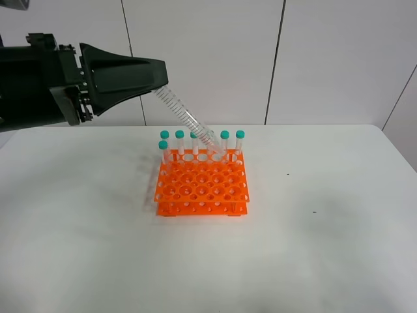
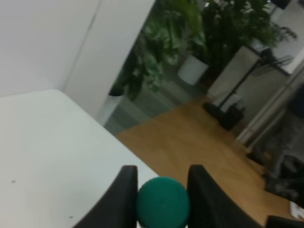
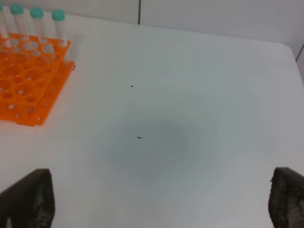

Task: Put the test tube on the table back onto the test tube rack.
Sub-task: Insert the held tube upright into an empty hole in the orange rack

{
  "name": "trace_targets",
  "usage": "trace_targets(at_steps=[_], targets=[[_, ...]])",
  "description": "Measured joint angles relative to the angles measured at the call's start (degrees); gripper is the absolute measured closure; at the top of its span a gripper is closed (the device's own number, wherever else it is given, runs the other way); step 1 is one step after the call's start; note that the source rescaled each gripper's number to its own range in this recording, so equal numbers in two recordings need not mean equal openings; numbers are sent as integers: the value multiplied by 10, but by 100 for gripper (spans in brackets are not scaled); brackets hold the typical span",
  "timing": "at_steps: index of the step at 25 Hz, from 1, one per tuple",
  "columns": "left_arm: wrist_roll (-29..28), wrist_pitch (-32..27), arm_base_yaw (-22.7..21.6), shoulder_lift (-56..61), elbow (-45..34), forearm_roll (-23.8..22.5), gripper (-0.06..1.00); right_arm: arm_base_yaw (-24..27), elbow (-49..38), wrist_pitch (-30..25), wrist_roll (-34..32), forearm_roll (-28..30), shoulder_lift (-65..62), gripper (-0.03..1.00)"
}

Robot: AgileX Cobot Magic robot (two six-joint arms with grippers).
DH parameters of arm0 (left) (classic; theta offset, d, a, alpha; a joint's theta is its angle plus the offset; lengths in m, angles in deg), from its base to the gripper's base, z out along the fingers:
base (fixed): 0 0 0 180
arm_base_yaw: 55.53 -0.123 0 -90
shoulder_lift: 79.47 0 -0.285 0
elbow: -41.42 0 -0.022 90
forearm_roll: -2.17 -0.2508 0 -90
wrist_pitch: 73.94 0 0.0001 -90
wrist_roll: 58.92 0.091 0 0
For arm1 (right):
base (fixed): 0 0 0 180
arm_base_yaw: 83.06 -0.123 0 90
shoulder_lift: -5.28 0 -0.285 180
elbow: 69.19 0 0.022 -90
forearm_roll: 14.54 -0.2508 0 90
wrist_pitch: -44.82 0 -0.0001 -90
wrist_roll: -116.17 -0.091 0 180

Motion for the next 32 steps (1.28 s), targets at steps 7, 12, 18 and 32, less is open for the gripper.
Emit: trace_targets(at_steps=[7, 12, 18, 32], targets=[[37, 104, 0, 0, 10, -113, 94, 0, 0, 0, -1, 0, 0, -3], [-115, 179, 0, 0, 30, -410, 94, 0, 0, 0, -1, 0, 0, -3], [-502, 286, 1, -1, 25, -818, 94, 0, 0, 0, -2, 0, 0, -3], [-683, 458, 96, -156, 1, -986, 94, 0, 0, 0, -2, -1, 0, -3]])
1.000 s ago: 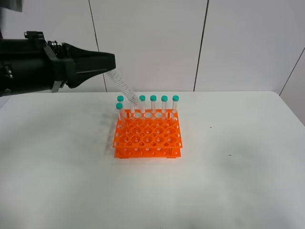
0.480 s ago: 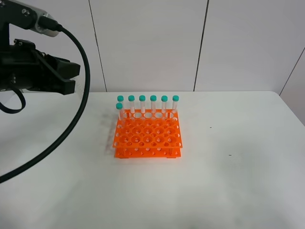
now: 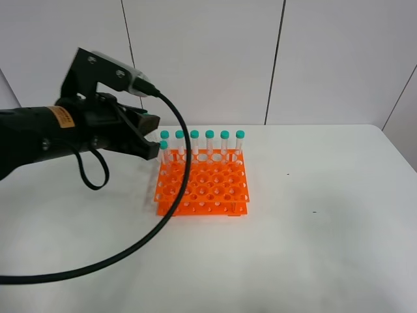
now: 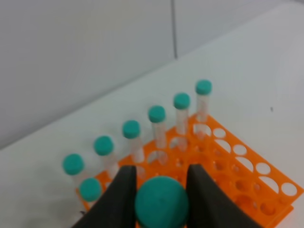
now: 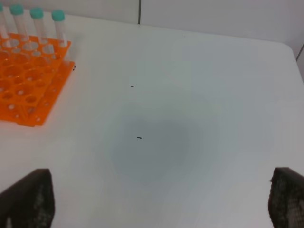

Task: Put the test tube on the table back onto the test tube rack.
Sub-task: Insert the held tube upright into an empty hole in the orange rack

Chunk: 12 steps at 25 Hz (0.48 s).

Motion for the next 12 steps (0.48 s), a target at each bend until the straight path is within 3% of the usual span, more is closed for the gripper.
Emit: trace_targets(at_steps=[5, 12], targets=[[0, -2, 4, -103, 78, -4, 94, 0, 0, 0, 0, -1, 0, -3], [0, 11, 0, -198, 157, -53, 94, 0, 0, 0, 0, -1, -1, -3]])
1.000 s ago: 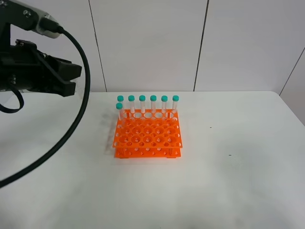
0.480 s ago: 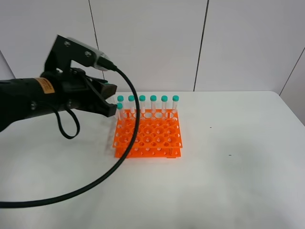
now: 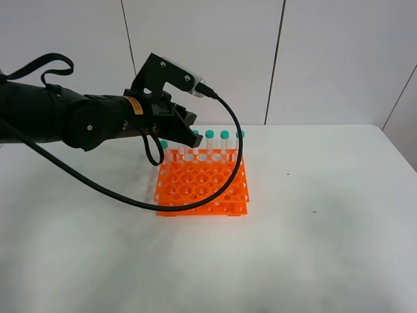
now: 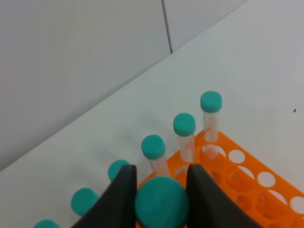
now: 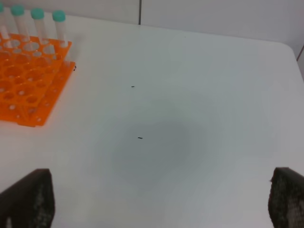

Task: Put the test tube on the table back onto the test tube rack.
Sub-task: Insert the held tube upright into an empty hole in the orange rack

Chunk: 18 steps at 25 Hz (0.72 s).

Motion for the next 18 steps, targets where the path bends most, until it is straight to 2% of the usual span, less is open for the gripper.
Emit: trace_targets(at_steps=[7, 11, 18], targets=[[-30, 49, -32, -33, 1, -28, 94, 0, 0, 0, 0, 0, 0, -3], [-33, 51, -46, -33, 1, -33, 94, 0, 0, 0, 0, -1, 0, -3], [-65, 63, -48, -53, 3, -36, 94, 0, 0, 0, 0, -4, 0, -3]])
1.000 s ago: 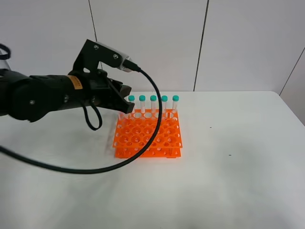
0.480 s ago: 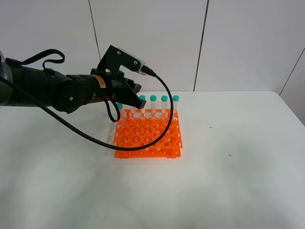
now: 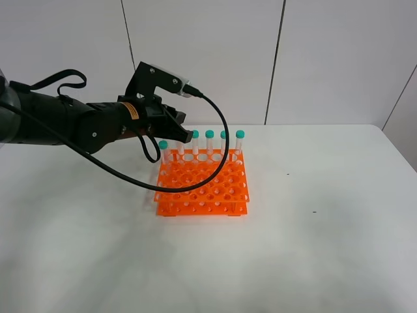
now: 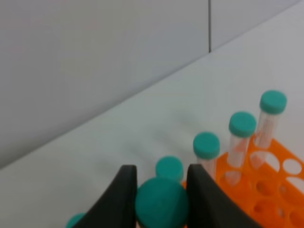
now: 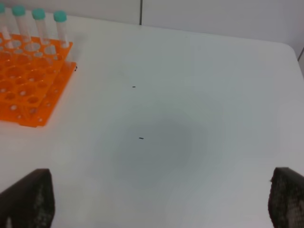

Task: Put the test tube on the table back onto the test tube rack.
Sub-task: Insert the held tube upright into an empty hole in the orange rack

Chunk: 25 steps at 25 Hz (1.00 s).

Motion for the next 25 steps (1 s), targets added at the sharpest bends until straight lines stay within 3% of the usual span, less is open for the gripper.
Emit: trace_targets(at_steps=[25], targets=[[11, 30, 0, -67, 0, -4, 94, 0, 0, 0, 0, -1, 0, -3]])
